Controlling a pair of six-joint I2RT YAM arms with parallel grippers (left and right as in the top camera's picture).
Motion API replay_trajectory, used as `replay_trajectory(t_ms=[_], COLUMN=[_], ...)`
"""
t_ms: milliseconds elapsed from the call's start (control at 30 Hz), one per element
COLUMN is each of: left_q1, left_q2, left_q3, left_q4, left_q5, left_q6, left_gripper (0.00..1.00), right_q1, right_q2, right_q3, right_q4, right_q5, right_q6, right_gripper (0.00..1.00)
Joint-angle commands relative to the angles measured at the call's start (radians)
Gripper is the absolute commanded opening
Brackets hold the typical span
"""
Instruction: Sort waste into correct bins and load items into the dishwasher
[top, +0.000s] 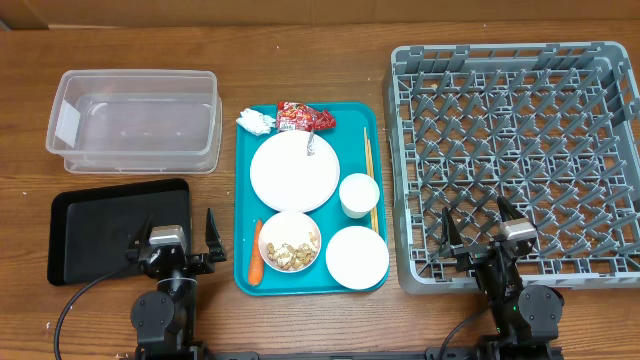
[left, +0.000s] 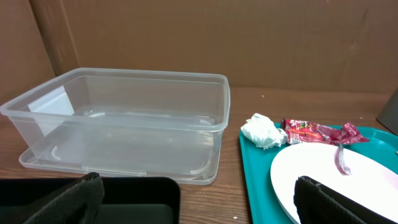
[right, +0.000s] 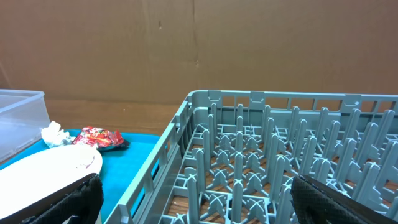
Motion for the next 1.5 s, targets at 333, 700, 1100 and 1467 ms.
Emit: replay_trajectory(t_ms=[333,700,1100,1467], left_q1=[-0.001,-0.001,0.0,0.0], left_q2=[-0.01,-0.01,-0.01,-0.008], left_q3=[-0.004,-0.004,-0.004,-0.004], left_q4=[0.002,0.002,0.003,0.0], left_q5=[0.011,0.011,0.003,0.025], left_q6=[-0.015,-0.015,0.001,-0.005], left_gripper=[1.0,1.0,1.0,1.0], right_q1=[0.0,0.0,0.0,0.0], right_q2=[-0.013,-0.013,-0.013,-0.013], right_q3=[-0.011,-0.011,-0.011,-0.011], right_q4=[0.007,0.007,0.007,0.007], right_q5=[-0.006,-0.006,-0.006,-0.006], right_q6=[0.003,0.003,0.003,0.003], right_gripper=[1.0,1.0,1.0,1.0])
